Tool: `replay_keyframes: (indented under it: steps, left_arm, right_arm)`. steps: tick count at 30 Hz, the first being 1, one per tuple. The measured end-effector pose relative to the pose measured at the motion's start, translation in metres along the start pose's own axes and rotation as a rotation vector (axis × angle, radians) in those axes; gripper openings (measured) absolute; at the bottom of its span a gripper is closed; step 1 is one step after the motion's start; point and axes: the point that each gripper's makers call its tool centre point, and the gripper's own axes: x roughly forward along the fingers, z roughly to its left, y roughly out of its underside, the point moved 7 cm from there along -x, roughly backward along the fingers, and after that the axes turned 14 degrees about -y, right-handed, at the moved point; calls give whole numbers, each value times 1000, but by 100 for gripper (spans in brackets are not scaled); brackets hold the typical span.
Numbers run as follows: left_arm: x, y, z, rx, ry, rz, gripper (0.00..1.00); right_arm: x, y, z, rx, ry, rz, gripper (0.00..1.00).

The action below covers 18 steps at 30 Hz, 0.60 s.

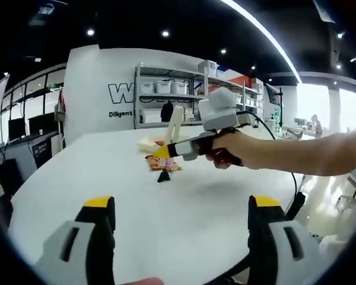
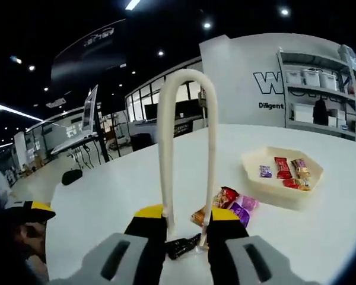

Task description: Place the target food into the container with the food tongs after gripping and lifting it, then release it inside without dropping or visibly crushing the food.

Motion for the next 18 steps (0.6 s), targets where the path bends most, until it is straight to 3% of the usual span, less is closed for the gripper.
replay_keyframes:
  steps: [10,13,18]
  left_arm:
    - [4,-5,5,3,-1,-5,92]
    - [6,-6,9,10,-9,-4,92]
    - [11,-8,15,14,-18,8,92]
  right_arm:
    - [11,7,1,-5,27,10,20]
    - [11,9,5,-107,42,45,20]
    - [8,9,8,-91,30,44,19]
